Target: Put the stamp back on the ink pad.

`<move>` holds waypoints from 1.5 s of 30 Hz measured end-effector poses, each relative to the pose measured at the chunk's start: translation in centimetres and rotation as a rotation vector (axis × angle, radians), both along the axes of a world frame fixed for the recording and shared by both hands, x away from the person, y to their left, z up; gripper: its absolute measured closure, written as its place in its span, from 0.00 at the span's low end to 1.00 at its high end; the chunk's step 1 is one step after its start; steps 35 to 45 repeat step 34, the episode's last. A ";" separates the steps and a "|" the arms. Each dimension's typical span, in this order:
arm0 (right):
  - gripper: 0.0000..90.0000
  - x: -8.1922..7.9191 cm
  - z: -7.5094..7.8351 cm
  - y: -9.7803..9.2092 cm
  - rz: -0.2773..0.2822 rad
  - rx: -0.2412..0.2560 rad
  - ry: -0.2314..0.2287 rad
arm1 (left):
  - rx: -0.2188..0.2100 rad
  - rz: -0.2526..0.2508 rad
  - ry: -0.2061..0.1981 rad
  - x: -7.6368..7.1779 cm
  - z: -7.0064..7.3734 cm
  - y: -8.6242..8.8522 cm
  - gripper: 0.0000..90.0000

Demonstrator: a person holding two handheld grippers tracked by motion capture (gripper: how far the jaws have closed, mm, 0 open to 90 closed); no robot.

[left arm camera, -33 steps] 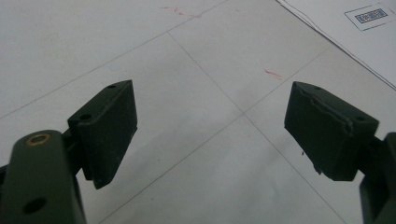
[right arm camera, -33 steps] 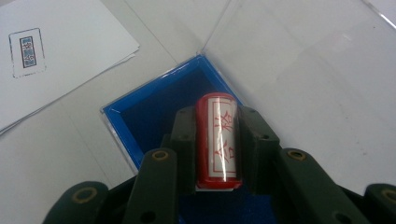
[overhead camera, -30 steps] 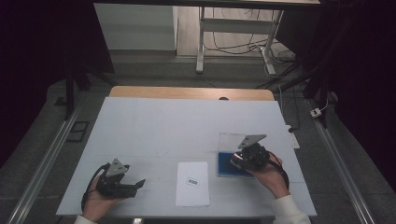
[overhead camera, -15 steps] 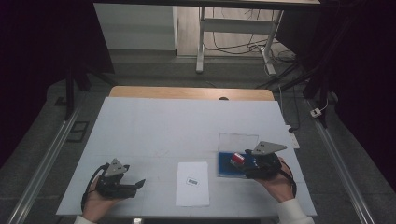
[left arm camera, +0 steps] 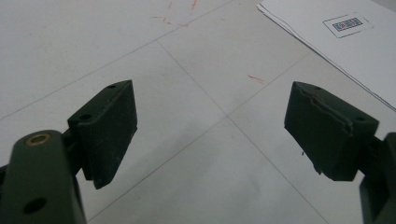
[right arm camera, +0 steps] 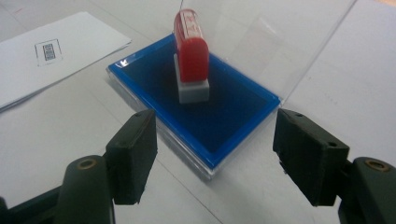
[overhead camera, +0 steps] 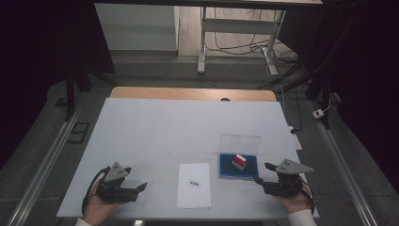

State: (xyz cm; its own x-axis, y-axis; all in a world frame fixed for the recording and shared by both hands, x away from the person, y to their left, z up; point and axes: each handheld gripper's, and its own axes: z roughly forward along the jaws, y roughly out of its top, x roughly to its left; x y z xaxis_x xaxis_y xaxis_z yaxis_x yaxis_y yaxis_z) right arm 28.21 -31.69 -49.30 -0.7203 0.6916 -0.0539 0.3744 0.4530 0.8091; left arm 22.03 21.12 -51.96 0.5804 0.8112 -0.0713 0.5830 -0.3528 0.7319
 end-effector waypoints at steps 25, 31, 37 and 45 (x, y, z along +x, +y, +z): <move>0.34 0.2 -0.9 0.0 0.032 -0.032 0.012 | 0.003 0.012 -0.020 -0.1 0.1 0.1 0.20; 0.34 0.1 -0.8 0.0 0.030 -0.035 0.008 | -0.008 0.008 -0.021 -0.1 0.2 0.1 0.20; 0.34 0.1 -0.8 0.0 0.035 -0.032 0.006 | -0.008 0.008 -0.017 0.0 0.2 0.1 0.20; 0.34 0.1 -0.8 0.0 0.035 -0.032 0.006 | -0.008 0.008 -0.017 0.0 0.2 0.1 0.20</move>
